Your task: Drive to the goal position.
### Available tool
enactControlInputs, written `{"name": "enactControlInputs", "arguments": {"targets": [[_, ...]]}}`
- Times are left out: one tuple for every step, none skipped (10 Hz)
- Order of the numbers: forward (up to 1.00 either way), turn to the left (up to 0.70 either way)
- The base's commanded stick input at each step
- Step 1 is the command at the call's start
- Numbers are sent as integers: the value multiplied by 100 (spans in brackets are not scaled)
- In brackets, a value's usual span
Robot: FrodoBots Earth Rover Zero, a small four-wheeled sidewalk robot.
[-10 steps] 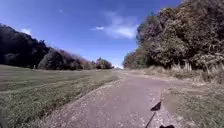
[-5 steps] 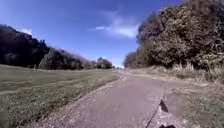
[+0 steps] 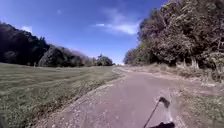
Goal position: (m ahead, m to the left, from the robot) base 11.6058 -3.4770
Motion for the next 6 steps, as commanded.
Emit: {"name": "enactControlInputs", "arguments": {"targets": [[30,0],[30,2],[30,3],[30,0],[30,0],[30,0]]}}
